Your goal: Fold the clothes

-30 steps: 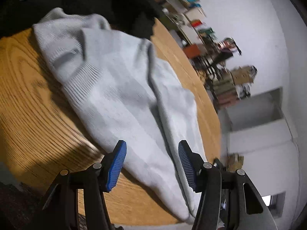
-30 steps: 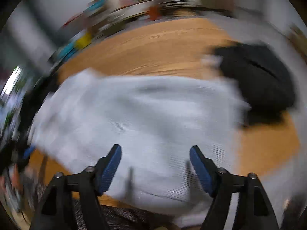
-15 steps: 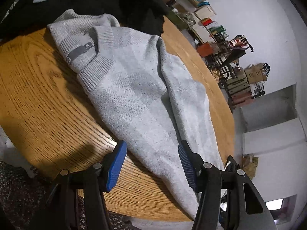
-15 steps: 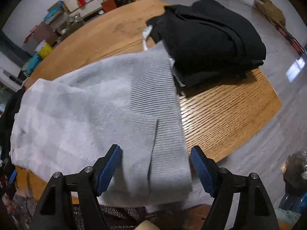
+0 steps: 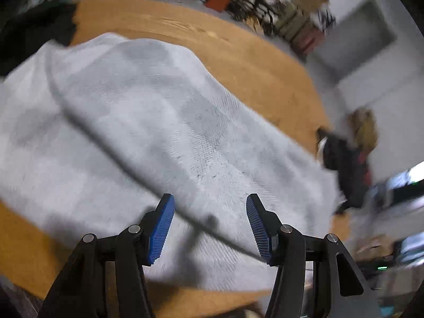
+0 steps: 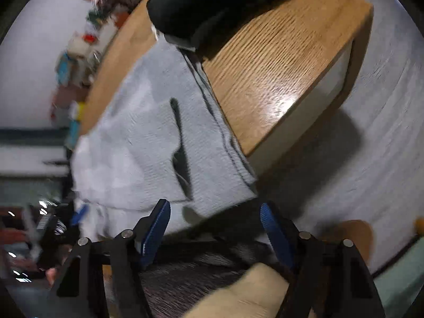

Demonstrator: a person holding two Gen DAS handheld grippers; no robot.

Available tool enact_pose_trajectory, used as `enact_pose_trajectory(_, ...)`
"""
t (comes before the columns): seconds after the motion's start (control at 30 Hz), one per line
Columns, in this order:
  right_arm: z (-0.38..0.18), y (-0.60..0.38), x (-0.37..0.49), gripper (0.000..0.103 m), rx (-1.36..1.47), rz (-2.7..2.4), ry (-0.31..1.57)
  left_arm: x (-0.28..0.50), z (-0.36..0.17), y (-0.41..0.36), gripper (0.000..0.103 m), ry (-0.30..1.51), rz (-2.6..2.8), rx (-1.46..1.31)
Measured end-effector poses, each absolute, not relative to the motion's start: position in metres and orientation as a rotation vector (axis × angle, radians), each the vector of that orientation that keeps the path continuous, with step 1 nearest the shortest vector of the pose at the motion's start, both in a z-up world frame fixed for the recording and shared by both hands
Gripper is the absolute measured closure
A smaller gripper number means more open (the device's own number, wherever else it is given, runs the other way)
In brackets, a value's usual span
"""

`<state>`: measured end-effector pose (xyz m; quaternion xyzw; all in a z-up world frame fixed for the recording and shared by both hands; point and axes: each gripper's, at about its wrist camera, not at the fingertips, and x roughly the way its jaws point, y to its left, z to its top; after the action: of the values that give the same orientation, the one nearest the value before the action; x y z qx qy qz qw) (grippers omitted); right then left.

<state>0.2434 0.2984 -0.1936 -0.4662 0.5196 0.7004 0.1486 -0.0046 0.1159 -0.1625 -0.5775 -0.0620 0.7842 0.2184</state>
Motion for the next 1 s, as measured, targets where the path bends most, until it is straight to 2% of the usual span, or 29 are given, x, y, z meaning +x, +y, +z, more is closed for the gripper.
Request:
enact_pose_trajectory(0.1,-0.198,0.295,0.241,0.028,-1.261,2.03,1.532,-0.008,-0.178,0.121,0.045,-0.139,2.177,-1.644)
enact_pose_trajectory(0.3,-0.216,0.29,0.232,0.028,-1.239,1.974,1.658,-0.004,-0.189,0.1,0.045,-0.225,2.159,-1.65)
enact_pose_trajectory(0.37,-0.216,0.286,0.227,0.028,-1.275,1.968,1.635,-0.003,-0.192,0.091,0.045,-0.26,2.149,-1.655)
enact_pose_trajectory(0.47,-0.208,0.275,0.212,0.028,-1.373,1.996,1.552,0.002,-0.193,0.066,0.045,-0.415,2.121,-1.648)
enact_pose_trajectory(0.53,-0.185,0.264,0.203,0.034,-1.434,2.105,1.432,0.006,-0.191,0.041,0.045,-0.549,2.122,-1.626)
enact_pose_trajectory(0.67,-0.123,0.232,0.186,0.032,-1.469,2.372,1.046,0.013,-0.181,-0.032,0.045,-0.913,2.176,-1.524)
enact_pose_trajectory(0.73,-0.101,0.214,0.164,0.028,-1.44,2.494,0.886,0.017,-0.177,-0.081,0.045,-1.103,2.256,-1.469)
enact_pose_trajectory(0.83,-0.104,0.179,0.132,0.025,-1.519,2.603,0.788,0.025,-0.178,-0.143,0.038,-1.316,2.383,-1.419)
enact_pose_trajectory(1.0,-0.109,0.12,0.079,0.025,-1.651,2.775,0.605,0.032,-0.206,-0.202,0.038,-1.594,2.38,-1.444)
